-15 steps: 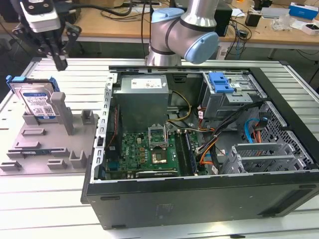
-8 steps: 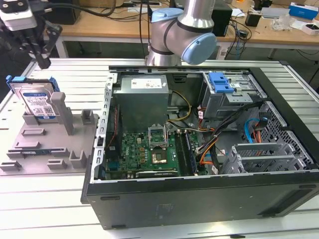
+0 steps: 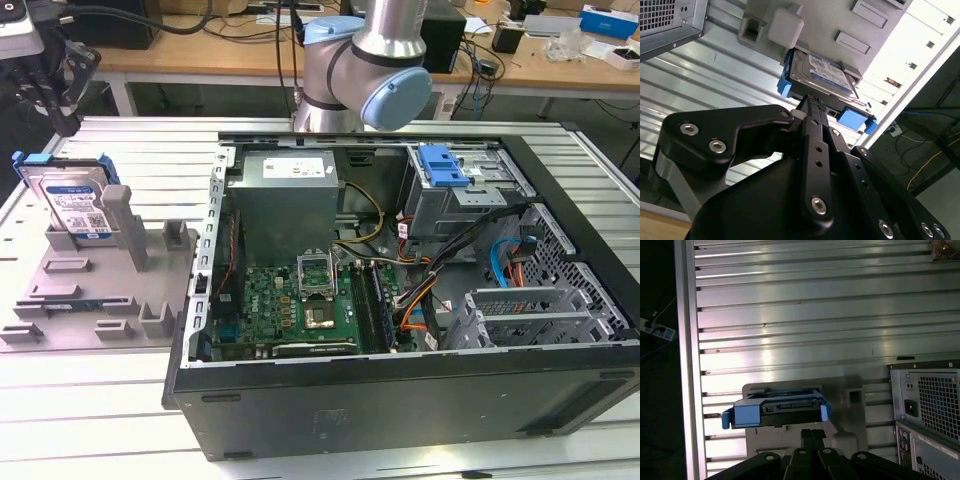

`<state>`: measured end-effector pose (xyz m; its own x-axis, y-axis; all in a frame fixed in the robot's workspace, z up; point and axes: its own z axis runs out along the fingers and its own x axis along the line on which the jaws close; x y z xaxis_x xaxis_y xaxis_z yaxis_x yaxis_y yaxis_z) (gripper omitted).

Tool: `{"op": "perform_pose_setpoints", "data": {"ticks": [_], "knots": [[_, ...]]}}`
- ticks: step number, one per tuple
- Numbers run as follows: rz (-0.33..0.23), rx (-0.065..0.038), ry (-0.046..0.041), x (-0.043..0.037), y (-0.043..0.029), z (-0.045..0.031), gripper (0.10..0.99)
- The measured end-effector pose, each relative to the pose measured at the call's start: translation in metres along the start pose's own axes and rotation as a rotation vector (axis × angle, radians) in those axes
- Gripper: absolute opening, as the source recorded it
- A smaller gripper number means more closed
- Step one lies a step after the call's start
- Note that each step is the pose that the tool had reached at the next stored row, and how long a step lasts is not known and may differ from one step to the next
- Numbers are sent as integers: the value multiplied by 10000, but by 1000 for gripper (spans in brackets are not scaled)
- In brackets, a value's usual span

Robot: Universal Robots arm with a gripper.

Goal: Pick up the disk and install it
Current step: 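Pick up the disk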

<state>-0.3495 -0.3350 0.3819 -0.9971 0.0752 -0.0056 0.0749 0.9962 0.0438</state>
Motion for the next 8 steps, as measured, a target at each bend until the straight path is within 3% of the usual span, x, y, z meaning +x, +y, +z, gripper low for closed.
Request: {"op": "perform_pose_setpoints", "data": {"ticks": [8], "knots": [[1, 0, 2, 0, 0, 0, 106]]}}
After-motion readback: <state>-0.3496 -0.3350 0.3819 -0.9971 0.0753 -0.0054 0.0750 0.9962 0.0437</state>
